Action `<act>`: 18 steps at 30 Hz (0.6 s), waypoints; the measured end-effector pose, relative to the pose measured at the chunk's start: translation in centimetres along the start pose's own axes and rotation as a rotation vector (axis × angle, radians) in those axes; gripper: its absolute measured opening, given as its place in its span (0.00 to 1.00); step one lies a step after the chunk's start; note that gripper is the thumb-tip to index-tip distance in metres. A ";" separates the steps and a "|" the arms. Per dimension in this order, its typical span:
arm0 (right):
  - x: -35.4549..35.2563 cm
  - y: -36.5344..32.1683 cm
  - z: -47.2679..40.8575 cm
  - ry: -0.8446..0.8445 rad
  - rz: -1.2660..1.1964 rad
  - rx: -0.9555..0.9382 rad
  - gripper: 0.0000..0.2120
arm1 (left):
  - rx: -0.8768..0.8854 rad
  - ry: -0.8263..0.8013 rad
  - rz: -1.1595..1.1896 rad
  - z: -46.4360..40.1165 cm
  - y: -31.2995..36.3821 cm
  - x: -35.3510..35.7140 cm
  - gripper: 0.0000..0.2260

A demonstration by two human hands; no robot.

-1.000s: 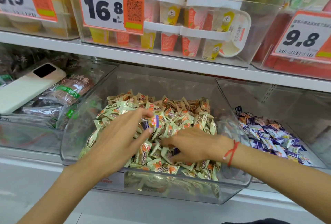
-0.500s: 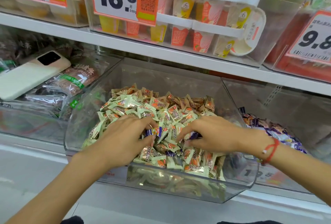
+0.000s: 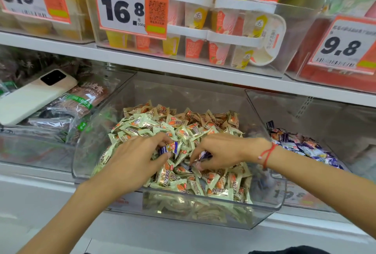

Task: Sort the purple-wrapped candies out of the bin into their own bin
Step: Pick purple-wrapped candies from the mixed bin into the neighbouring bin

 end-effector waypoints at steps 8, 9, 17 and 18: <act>-4.3 2.1 7.2 0.204 -0.629 0.085 0.16 | 0.005 0.024 0.039 0.0 0.3 -0.3 0.15; -4.5 2.3 8.5 0.263 -0.653 0.091 0.17 | 0.016 0.050 0.063 -0.1 0.7 -0.6 0.15; -2.6 8.0 16.4 0.512 -1.185 0.393 0.10 | 0.214 0.098 0.298 -4.6 11.1 -1.6 0.12; -2.1 8.6 16.7 0.518 -1.306 0.435 0.07 | 0.178 0.064 0.395 -5.7 11.8 -0.8 0.10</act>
Point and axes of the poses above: each hand's wrist, its own z-axis away from the middle knuckle, its own x-axis out of the palm, y = z × x, the point moved 8 cm from there along -z, towards the middle knuckle, and after that the axes turned 11 degrees about x, right-handed, at the moved point
